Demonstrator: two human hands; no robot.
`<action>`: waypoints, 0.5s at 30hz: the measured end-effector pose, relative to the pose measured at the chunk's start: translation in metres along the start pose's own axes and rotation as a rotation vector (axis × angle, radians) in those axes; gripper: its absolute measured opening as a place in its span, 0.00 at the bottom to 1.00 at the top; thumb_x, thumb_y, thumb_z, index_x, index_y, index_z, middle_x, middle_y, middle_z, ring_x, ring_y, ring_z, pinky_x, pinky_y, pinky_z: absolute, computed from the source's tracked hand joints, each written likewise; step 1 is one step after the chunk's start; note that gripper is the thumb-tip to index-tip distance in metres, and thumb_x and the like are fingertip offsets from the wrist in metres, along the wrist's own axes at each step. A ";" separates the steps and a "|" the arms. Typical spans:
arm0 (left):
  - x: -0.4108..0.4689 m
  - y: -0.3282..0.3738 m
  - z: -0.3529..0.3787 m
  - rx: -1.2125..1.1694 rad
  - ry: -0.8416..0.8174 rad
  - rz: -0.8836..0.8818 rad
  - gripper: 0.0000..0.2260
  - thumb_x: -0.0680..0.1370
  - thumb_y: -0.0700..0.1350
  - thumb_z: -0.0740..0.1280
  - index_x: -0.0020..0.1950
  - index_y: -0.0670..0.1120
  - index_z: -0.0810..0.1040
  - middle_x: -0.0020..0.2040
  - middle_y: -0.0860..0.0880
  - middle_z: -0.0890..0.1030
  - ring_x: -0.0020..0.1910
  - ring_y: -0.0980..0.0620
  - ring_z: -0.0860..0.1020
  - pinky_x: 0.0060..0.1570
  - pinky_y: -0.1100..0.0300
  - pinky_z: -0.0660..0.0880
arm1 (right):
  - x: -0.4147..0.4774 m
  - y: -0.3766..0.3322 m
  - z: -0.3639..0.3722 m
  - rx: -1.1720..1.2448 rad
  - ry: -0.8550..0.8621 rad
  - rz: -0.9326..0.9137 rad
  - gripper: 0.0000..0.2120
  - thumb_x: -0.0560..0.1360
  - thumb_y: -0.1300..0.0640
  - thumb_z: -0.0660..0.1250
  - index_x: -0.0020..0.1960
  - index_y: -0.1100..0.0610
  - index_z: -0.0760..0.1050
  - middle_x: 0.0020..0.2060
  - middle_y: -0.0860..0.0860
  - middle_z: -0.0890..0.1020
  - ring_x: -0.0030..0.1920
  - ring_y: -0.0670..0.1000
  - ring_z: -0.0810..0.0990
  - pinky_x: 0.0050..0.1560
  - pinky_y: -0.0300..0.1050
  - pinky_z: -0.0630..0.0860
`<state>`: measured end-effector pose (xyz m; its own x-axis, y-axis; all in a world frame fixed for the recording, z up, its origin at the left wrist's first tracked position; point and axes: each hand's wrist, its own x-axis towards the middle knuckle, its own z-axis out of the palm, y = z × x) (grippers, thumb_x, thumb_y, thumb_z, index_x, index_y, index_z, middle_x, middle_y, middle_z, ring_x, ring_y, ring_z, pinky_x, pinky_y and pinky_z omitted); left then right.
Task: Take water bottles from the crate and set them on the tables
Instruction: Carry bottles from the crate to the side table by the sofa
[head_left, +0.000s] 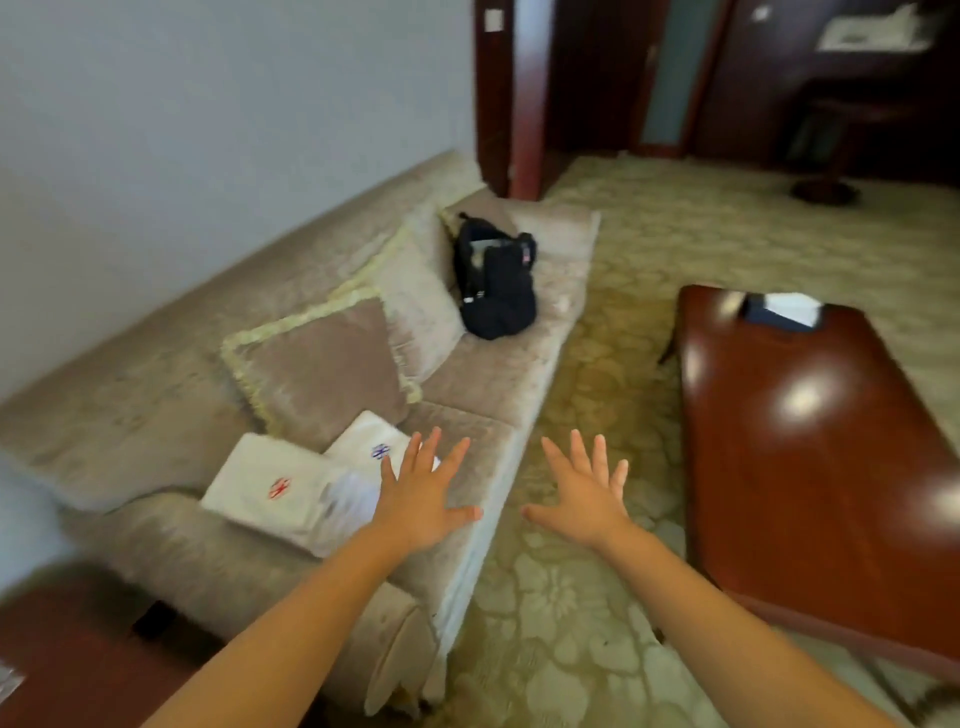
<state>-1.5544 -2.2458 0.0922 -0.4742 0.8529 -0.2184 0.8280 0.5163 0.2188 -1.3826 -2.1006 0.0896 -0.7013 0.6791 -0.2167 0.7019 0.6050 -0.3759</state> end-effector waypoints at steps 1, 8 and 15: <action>0.015 0.015 -0.001 0.010 -0.011 0.063 0.41 0.75 0.69 0.62 0.79 0.61 0.41 0.81 0.50 0.37 0.79 0.45 0.36 0.74 0.36 0.41 | -0.003 0.015 -0.005 0.013 0.033 0.054 0.48 0.72 0.34 0.66 0.81 0.44 0.42 0.80 0.53 0.36 0.77 0.60 0.28 0.73 0.67 0.31; 0.083 0.113 -0.001 0.077 -0.113 0.380 0.40 0.76 0.66 0.63 0.80 0.61 0.42 0.80 0.50 0.35 0.79 0.47 0.34 0.75 0.37 0.38 | -0.039 0.093 -0.035 0.082 0.167 0.375 0.48 0.72 0.34 0.67 0.81 0.44 0.42 0.80 0.53 0.37 0.77 0.60 0.28 0.73 0.66 0.31; 0.119 0.218 0.023 0.159 -0.188 0.677 0.41 0.75 0.67 0.64 0.80 0.61 0.43 0.80 0.50 0.35 0.79 0.47 0.34 0.75 0.36 0.40 | -0.096 0.162 -0.049 0.151 0.271 0.684 0.48 0.71 0.35 0.67 0.81 0.43 0.43 0.80 0.54 0.38 0.77 0.61 0.29 0.73 0.67 0.32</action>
<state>-1.4229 -2.0335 0.0917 0.2065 0.9468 -0.2468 0.9623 -0.1509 0.2263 -1.1949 -2.0473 0.0940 -0.0457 0.9735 -0.2239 0.9317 -0.0393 -0.3610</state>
